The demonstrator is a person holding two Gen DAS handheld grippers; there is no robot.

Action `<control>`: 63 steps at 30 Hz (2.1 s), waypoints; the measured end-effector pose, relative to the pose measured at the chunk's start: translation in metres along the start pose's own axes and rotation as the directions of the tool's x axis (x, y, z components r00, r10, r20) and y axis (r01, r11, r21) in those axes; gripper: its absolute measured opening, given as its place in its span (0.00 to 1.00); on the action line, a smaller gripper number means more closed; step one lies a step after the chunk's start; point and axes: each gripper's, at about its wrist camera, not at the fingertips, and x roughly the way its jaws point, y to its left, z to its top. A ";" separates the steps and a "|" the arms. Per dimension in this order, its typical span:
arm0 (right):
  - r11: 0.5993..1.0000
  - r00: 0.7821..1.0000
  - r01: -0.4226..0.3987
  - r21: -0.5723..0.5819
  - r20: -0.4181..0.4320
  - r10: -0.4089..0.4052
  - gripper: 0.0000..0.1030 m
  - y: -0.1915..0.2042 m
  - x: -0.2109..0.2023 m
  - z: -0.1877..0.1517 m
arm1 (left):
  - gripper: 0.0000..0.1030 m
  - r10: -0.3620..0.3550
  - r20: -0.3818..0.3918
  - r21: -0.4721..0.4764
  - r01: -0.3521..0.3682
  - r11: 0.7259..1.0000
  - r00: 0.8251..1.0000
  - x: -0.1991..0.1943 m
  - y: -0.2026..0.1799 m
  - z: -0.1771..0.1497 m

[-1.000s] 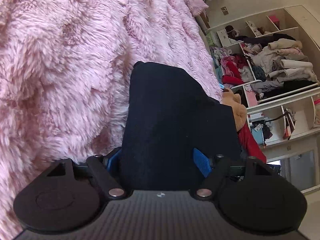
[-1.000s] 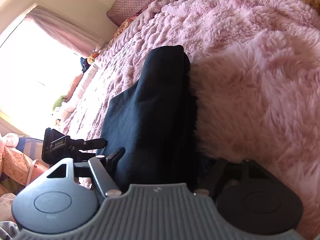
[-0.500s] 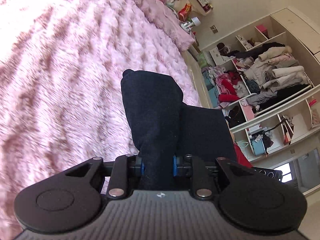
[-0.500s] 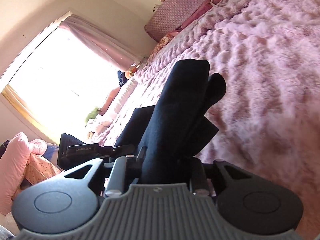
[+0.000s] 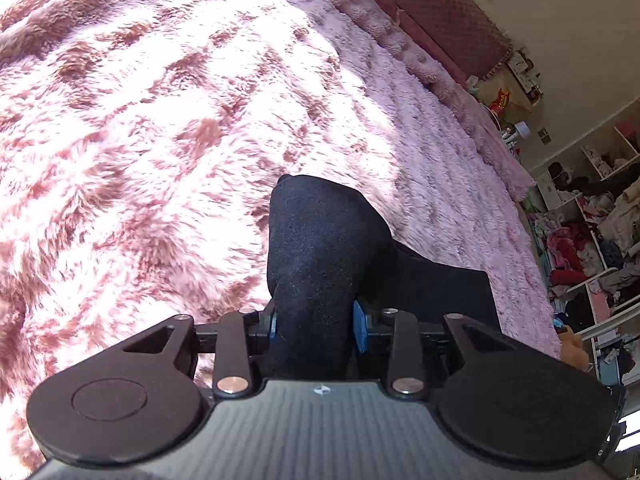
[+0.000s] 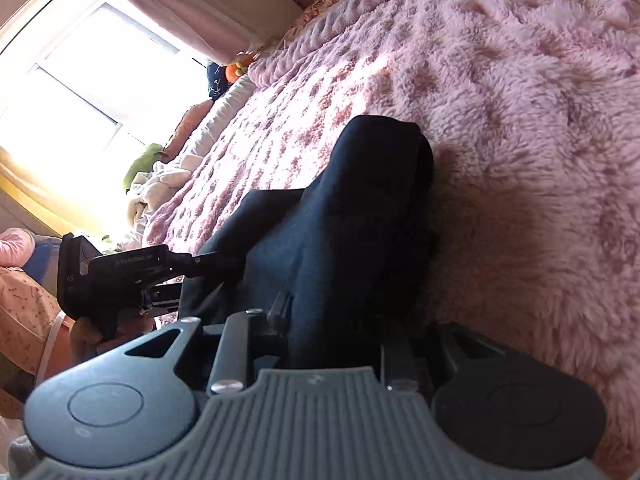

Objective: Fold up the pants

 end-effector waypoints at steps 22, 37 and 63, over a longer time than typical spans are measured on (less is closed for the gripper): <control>0.873 0.925 0.358 -0.330 -0.001 -0.380 0.76 0.112 -0.131 -0.088 | 0.87 0.450 0.320 0.124 -0.508 0.852 0.834 -0.107 -0.183 -0.157; 0.830 0.901 0.402 -0.387 0.004 -0.435 0.74 0.108 -0.142 -0.116 | 0.87 0.446 0.281 0.225 -0.510 0.830 0.850 -0.077 -0.227 -0.227; 0.834 0.905 0.391 -0.389 -0.004 -0.426 0.74 0.101 -0.138 -0.120 | 0.87 0.465 0.241 0.196 -0.512 0.836 0.852 -0.070 -0.222 -0.239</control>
